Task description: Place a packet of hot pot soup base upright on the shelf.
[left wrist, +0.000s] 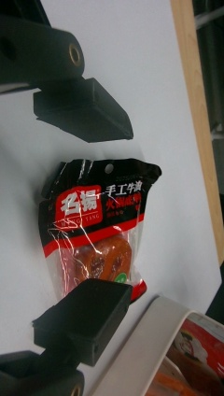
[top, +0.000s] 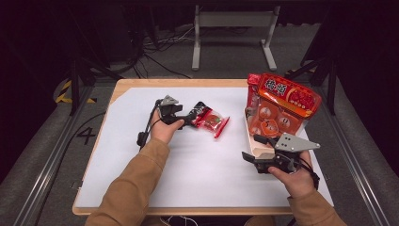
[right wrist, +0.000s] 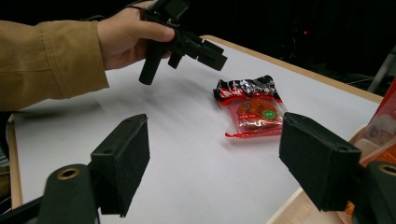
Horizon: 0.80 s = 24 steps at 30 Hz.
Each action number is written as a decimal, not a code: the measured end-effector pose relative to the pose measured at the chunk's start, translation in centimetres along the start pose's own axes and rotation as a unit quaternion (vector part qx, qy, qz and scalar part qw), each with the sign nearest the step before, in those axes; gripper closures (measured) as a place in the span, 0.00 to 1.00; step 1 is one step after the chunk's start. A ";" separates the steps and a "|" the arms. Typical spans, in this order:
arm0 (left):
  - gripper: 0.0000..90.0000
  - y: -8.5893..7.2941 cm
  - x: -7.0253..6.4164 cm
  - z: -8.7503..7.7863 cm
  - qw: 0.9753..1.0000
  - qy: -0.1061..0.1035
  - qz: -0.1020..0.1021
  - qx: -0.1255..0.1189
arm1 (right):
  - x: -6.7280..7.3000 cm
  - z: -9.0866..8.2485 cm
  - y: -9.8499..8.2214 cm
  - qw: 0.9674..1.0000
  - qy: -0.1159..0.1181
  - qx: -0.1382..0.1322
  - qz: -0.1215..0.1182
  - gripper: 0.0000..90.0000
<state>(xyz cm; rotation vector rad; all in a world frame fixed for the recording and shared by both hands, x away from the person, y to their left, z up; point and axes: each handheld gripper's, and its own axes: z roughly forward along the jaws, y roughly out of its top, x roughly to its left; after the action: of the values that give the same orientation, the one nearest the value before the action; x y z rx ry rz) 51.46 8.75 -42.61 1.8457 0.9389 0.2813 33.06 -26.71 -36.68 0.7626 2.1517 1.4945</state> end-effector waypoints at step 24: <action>0.36 -1.0 0.5 3.2 0.993 -0.007 -0.045 0.106 | 0.3 -0.6 -0.3 1.000 0.010 -0.002 0.006 0.28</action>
<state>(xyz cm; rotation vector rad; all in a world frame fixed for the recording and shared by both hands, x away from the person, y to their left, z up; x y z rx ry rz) 53.13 7.17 -45.06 1.9887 1.0732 0.1147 32.41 -27.04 -36.74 0.7642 2.1627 1.5187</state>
